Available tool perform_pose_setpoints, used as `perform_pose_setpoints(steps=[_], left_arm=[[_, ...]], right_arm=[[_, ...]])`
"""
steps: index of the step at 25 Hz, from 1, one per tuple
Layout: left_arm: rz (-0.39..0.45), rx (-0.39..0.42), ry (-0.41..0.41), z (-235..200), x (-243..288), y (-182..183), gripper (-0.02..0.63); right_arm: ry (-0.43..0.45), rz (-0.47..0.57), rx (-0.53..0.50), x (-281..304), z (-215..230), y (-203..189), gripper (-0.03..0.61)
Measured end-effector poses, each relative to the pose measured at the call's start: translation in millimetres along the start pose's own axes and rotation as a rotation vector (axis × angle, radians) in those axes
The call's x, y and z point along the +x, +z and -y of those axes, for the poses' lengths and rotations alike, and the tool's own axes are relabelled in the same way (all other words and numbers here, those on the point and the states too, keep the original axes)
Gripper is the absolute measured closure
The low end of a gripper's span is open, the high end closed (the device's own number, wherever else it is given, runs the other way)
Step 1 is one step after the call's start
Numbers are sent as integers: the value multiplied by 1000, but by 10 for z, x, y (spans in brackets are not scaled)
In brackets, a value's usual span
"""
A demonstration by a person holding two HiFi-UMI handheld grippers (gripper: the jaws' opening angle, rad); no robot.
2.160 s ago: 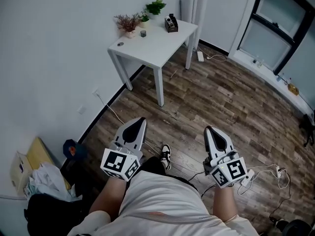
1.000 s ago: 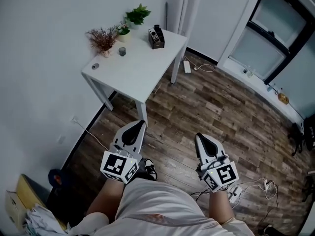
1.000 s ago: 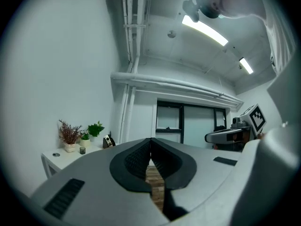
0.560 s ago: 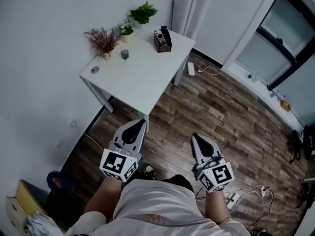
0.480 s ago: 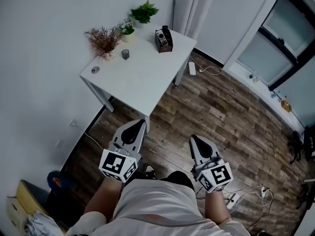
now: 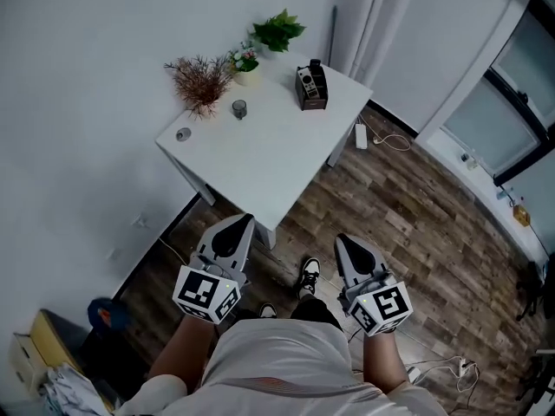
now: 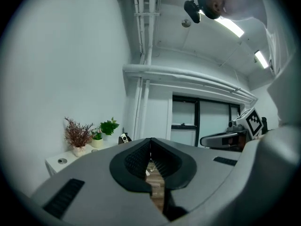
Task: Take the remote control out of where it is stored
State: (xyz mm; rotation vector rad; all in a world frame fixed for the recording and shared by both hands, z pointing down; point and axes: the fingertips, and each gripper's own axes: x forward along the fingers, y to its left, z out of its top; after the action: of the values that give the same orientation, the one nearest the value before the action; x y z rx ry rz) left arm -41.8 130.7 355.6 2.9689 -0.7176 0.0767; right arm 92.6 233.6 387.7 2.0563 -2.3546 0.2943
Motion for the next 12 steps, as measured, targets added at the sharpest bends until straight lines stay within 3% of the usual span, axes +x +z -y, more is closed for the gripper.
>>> perform_pose_setpoints(steps=[6, 12], left_arm=[[24, 24, 78, -288, 483, 171, 606], [19, 2, 141, -513, 958, 249, 606]], right_arm=[[89, 6, -23, 639, 455, 275, 565], [123, -14, 13, 1031, 970, 439, 565]])
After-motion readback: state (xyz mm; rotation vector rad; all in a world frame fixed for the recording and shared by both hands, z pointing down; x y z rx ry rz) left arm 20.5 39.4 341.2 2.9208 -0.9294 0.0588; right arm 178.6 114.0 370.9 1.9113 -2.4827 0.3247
